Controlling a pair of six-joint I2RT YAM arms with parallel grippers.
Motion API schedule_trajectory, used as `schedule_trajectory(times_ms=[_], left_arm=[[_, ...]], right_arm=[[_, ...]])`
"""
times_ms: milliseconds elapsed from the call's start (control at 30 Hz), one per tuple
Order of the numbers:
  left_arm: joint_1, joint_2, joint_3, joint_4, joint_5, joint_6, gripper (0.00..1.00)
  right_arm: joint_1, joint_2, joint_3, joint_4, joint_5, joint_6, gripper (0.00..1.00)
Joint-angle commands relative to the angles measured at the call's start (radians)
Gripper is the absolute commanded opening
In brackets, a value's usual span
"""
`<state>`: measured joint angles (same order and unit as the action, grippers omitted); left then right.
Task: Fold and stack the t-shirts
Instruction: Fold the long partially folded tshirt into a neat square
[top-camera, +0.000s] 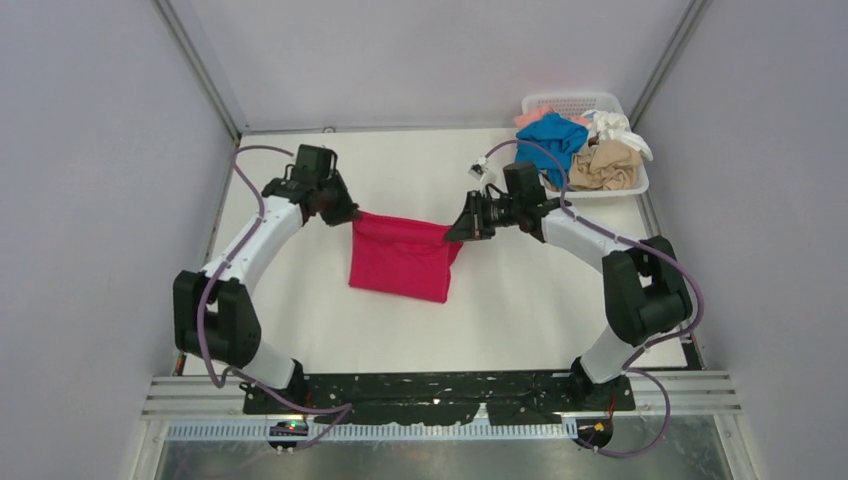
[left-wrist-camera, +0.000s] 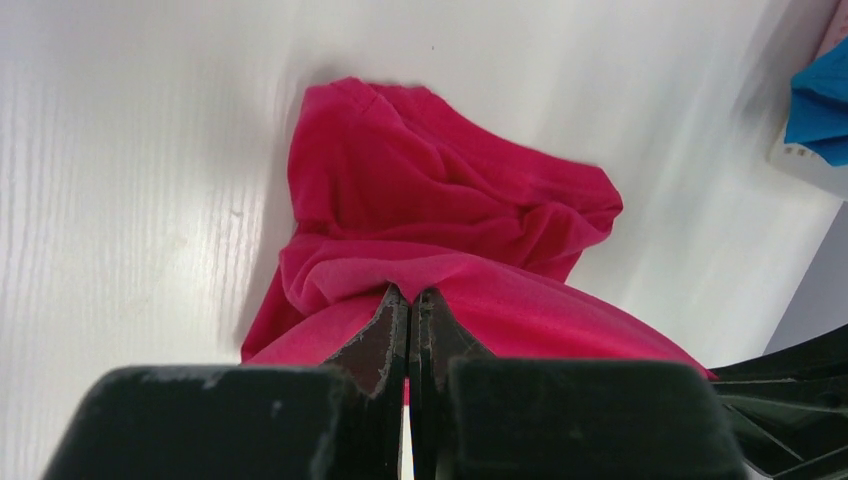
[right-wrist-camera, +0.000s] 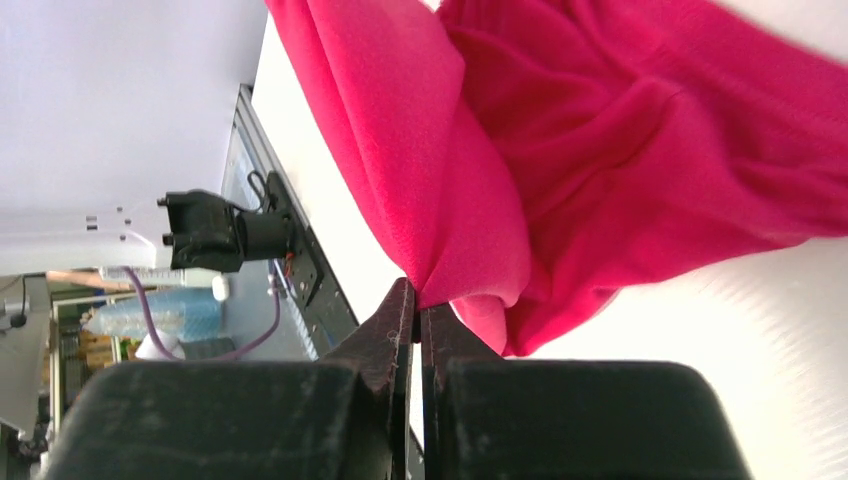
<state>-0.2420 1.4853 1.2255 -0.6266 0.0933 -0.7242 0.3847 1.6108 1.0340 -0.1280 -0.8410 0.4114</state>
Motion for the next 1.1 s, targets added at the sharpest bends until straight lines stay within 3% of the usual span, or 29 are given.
schedule_trajectory(times_ms=[0, 400, 467, 500, 533, 567, 600, 700, 733, 767, 800, 933, 1067], left_arm=[[0.007, 0.101, 0.105, 0.007, -0.009, 0.025, 0.0], [0.014, 0.372, 0.306, -0.044, 0.021, 0.033, 0.0], [0.015, 0.409, 0.355, -0.065, 0.013, 0.037, 0.0], [0.015, 0.424, 0.37, -0.073, 0.006, 0.038, 0.03], [0.015, 0.444, 0.385, -0.076, 0.007, 0.045, 0.16], [0.017, 0.458, 0.409, -0.092, 0.007, 0.056, 0.45], [0.018, 0.47, 0.438, -0.127, 0.001, 0.066, 0.64], [0.024, 0.455, 0.493, -0.206, -0.036, 0.094, 0.97], [0.024, 0.431, 0.488, -0.206, -0.041, 0.095, 0.99], [0.024, 0.402, 0.473, -0.197, -0.041, 0.096, 1.0], [0.022, 0.366, 0.446, -0.177, -0.034, 0.096, 1.0], [0.022, 0.223, 0.291, -0.084, 0.039, 0.083, 1.0], [0.012, 0.165, 0.146, 0.129, 0.287, 0.059, 1.0]], right_arm=[[-0.04, 0.063, 0.072, 0.107, -0.036, 0.042, 0.06], [-0.097, 0.254, 0.156, 0.121, -0.006, 0.073, 0.09], [-0.104, 0.282, 0.184, 0.121, 0.041, 0.076, 0.15], [-0.106, 0.292, 0.197, 0.121, 0.055, 0.076, 0.16], [-0.107, 0.312, 0.227, 0.119, 0.079, 0.077, 0.2], [-0.107, 0.321, 0.244, 0.112, 0.089, 0.075, 0.24], [-0.107, 0.334, 0.288, 0.074, 0.091, 0.059, 0.34], [-0.106, 0.3, 0.346, -0.024, 0.141, 0.006, 0.51], [-0.107, 0.282, 0.341, -0.029, 0.159, 0.002, 0.82], [-0.106, 0.233, 0.319, -0.027, 0.193, -0.003, 0.94], [-0.104, 0.209, 0.301, -0.02, 0.204, -0.004, 0.98], [-0.07, 0.09, 0.21, 0.007, 0.198, -0.003, 0.95], [-0.022, 0.045, 0.102, 0.213, 0.152, 0.115, 0.95]])
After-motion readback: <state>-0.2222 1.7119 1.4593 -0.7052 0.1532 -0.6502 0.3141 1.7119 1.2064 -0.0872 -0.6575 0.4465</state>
